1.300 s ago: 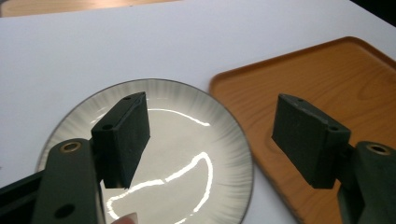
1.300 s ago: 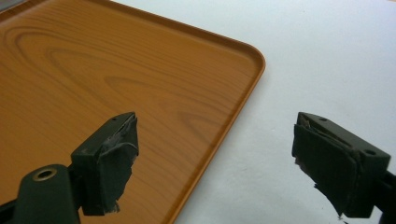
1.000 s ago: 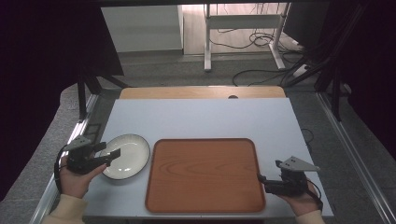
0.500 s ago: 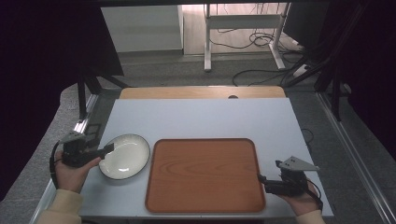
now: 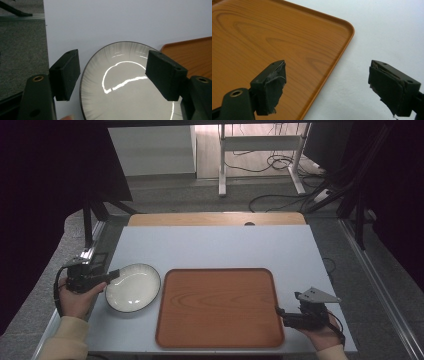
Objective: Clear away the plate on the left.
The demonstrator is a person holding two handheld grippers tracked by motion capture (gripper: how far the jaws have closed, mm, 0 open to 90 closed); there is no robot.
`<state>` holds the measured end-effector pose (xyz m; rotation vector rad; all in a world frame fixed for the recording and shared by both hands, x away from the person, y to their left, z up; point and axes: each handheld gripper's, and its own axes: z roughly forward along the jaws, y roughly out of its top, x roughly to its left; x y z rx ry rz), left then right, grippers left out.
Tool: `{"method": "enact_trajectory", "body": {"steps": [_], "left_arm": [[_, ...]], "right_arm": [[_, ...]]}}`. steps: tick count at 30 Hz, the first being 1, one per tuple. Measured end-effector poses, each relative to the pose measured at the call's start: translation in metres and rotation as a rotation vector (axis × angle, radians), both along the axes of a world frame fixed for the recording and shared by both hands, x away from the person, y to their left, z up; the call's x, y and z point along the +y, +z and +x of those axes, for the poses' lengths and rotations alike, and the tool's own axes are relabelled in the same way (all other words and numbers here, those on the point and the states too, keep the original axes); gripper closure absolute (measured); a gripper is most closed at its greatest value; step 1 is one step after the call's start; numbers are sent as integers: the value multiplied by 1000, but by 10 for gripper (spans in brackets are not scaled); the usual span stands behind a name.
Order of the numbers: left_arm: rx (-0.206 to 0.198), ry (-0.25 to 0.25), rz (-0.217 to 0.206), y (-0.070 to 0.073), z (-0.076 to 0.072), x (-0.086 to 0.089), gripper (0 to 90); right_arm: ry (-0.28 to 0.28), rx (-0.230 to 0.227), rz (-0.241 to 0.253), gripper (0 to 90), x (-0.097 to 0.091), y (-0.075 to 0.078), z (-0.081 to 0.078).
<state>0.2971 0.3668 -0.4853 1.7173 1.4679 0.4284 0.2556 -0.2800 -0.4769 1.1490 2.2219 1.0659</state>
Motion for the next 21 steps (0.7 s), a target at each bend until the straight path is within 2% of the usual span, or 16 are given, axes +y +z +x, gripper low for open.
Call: {"method": "enact_trajectory", "body": {"steps": [13,16,21], "left_arm": [[65,11,-5,-17,15,7,273],[81,10,-26,-21,18,8,274],[107,9,-32,-29,22,9,276]], "right_arm": [[3,9,-8,150,-1,-2,1],[1,10,-9,149,-1,-2,1],[2,15,-11,149,-1,-3,1]]}}
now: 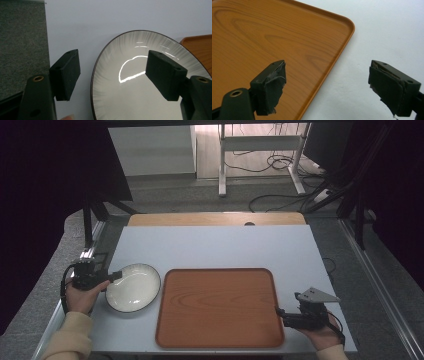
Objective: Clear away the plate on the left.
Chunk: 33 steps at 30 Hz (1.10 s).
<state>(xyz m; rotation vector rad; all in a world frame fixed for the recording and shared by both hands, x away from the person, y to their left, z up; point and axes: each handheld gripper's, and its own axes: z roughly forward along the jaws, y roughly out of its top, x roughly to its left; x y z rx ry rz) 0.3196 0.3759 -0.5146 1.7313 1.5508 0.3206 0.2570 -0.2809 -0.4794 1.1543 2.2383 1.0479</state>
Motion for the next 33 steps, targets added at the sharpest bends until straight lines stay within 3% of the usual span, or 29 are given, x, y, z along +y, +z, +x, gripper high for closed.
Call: {"method": "enact_trajectory", "body": {"steps": [7,18,23,33], "left_arm": [[36,8,-49,-12,2,7,281],[68,0,-79,-24,3,8,320],[83,-11,-92,-29,2,10,443],[107,-44,-101,-32,4,4,550]], "right_arm": [[0,3,0,147,0,0,0],[6,5,-3,147,1,-1,0],[10,5,0,147,1,-1,0],[12,10,-5,147,1,-1,1]]}}
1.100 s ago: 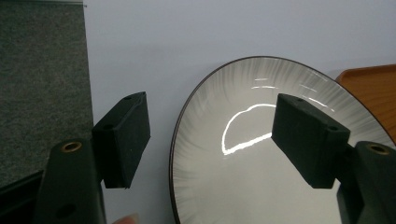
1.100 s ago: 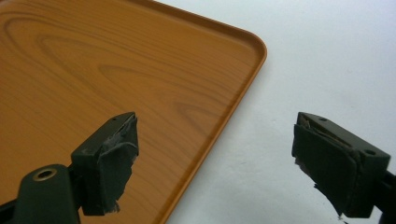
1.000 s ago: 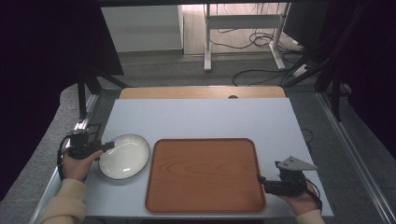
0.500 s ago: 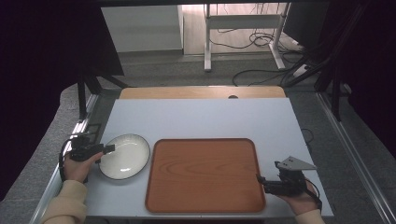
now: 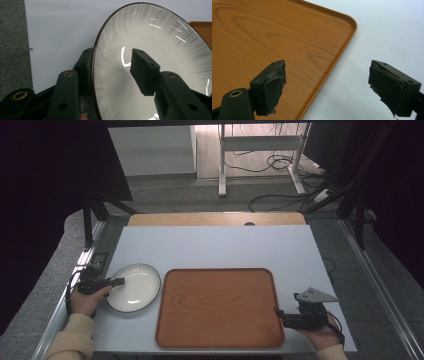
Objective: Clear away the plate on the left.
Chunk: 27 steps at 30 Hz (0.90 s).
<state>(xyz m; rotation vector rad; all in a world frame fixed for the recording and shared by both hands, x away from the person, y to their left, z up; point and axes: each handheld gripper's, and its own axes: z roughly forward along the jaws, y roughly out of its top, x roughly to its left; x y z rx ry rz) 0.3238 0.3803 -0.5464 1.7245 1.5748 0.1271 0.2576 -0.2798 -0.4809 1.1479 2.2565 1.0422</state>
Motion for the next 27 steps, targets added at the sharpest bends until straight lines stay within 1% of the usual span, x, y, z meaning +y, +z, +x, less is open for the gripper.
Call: {"method": "enact_trajectory", "body": {"steps": [2,6,7,8,9,10,11,12,13,15,17,18,19,20,21,22,24,27], "left_arm": [[7,8,-14,-1,0,1,565],[9,8,-22,-2,0,2,572],[9,14,-12,-2,0,1,584],[9,14,-12,-2,0,1,609],[13,31,-15,-3,0,3,641],[13,31,-15,-3,0,3,659],[18,42,-37,-3,-1,5,681],[18,42,-37,-3,-1,5,697],[19,43,-53,-3,-2,7,710],[0,44,-78,-2,-5,10,748],[-22,50,-107,3,-7,12,794],[-22,50,-107,3,-7,12,807],[-25,41,-101,6,-8,12,816],[-37,35,-104,11,-9,12,824],[-42,32,-108,13,-10,13,832],[-45,30,-102,15,-10,12,834],[-49,28,-91,18,-11,10,836],[-54,26,-92,20,-12,10,839]], "right_arm": [[3,-1,1,147,0,0,0],[6,0,-2,147,1,0,0],[7,0,-2,147,1,0,0],[7,0,-2,147,1,0,0],[7,1,-3,147,1,-1,1],[7,1,-3,147,1,-1,1],[7,0,-4,147,1,-1,1],[6,1,-2,147,1,0,1],[6,1,-2,147,2,0,1],[7,1,-3,147,2,0,1],[7,0,-4,147,2,0,1],[7,0,-4,147,2,0,1],[7,0,-3,147,2,0,1],[7,0,-3,147,2,0,1],[8,-1,-4,147,2,0,1],[8,-3,-4,147,2,0,1],[7,-3,-2,147,2,1,0],[6,-5,-2,147,0,1,0]]}}
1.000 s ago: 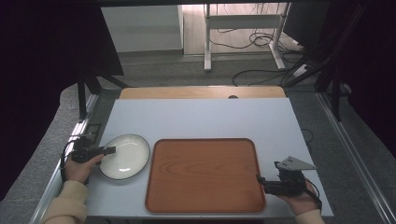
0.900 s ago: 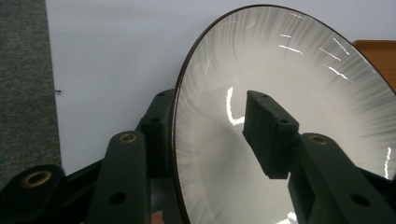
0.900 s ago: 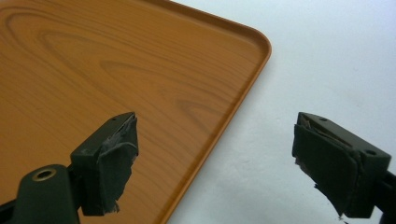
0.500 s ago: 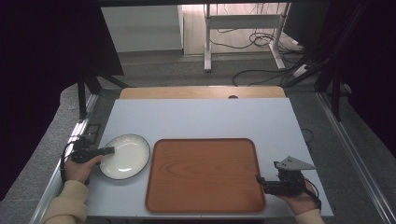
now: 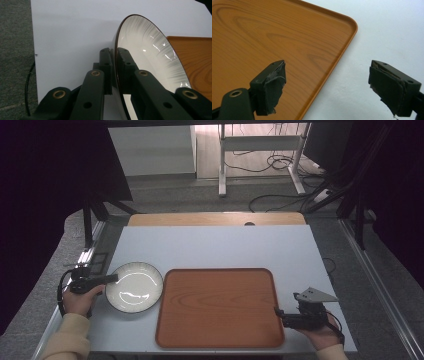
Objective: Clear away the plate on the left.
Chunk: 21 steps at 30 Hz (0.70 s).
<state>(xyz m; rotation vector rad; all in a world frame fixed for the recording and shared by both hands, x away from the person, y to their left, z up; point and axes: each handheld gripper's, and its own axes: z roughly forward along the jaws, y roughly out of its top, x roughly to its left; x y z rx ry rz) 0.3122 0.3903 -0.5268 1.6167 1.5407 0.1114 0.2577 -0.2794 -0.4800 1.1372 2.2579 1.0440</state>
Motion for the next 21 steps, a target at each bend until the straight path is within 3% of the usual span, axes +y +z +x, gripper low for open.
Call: {"method": "enact_trajectory", "body": {"steps": [10,21], "left_arm": [[-40,19,6,8,-3,-2,843],[-82,78,-25,13,-13,11,831]], "right_arm": [[-4,-4,0,147,-1,0,0],[-3,-3,2,147,-1,1,0]]}}
